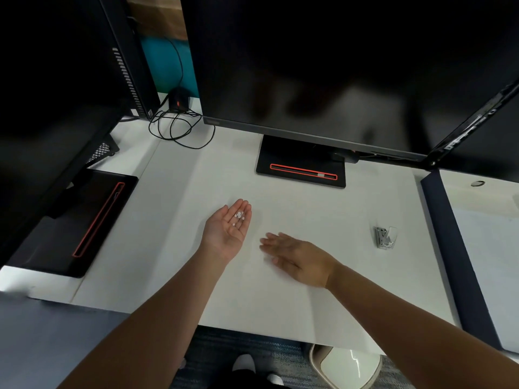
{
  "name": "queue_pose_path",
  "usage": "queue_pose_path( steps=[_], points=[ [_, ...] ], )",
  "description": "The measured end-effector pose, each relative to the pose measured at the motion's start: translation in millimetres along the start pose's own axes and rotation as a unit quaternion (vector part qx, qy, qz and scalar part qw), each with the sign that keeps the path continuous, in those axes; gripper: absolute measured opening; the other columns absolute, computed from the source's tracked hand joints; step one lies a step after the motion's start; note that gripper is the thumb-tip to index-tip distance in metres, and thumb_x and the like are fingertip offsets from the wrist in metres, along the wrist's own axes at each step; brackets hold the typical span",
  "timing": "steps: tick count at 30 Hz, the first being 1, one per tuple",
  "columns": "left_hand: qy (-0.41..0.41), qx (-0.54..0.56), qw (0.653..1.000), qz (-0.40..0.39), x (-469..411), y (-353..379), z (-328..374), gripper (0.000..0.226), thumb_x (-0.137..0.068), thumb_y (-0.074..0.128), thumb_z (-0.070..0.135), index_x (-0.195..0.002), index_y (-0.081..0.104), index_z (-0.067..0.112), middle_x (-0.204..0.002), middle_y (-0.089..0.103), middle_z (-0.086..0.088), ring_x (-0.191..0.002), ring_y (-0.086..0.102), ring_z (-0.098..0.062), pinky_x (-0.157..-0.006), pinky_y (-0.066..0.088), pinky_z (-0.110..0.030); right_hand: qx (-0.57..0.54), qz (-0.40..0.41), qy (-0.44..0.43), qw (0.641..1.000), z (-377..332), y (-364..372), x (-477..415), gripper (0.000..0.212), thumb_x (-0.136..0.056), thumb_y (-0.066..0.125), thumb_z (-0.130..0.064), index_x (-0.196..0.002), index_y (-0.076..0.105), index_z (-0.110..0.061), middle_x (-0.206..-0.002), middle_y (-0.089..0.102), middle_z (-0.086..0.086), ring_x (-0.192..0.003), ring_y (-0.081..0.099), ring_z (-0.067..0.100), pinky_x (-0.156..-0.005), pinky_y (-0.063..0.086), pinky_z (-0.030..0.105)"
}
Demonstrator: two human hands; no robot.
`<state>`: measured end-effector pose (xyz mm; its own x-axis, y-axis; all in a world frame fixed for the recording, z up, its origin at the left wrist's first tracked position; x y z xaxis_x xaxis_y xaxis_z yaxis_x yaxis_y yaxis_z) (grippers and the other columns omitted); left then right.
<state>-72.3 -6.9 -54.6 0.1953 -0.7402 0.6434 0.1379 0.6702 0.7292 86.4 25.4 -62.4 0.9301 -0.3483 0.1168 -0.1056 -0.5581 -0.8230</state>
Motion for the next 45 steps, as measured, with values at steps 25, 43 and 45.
queue_pose_path(
  steps=[25,43,45],
  points=[
    [0.028,0.027,0.999,0.014,46.6,-15.1,-44.5,0.031,-0.100,0.041,0.015,-0.106,0.061,-0.007,-0.104,0.067,-0.017,-0.099,0.065,-0.026,-0.082,0.053,-0.034,0.052,0.053,0.200,0.977,4.4,16.3,54.8,0.061,-0.101,0.016,-0.044,-0.150,0.004,-0.011,-0.159,0.001,0.005,-0.146,-0.006,0.015,-0.118,-0.008,0.032],
    [0.032,0.050,0.998,0.005,56.2,-28.2,-38.6,0.032,-0.101,0.038,0.016,-0.105,0.061,-0.006,-0.108,0.065,-0.016,-0.101,0.063,-0.025,-0.089,0.050,-0.035,0.070,0.017,0.107,0.992,-8.0,1.7,5.2,0.069,-0.084,0.033,0.012,-0.149,0.019,-0.009,-0.158,0.014,0.007,-0.147,0.007,0.023,-0.118,0.003,0.031],
    [0.030,0.043,0.999,0.002,53.4,-27.2,-34.8,0.032,-0.101,0.038,0.016,-0.105,0.061,-0.007,-0.107,0.065,-0.016,-0.099,0.064,-0.025,-0.088,0.050,-0.035,0.060,0.028,0.082,0.994,-11.7,6.4,13.8,0.069,-0.082,0.033,0.014,-0.147,0.027,-0.008,-0.156,0.021,0.006,-0.146,0.014,0.021,-0.116,0.006,0.026]
  ],
)
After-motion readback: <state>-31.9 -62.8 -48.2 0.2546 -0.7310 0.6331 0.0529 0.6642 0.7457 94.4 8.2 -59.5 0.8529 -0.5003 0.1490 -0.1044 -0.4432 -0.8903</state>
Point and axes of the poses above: each hand's wrist, its own x-axis away from the middle knuckle, its own y-axis out of the palm, z = x × y, the point moved 5 cm from there along -x, towards the middle knuckle
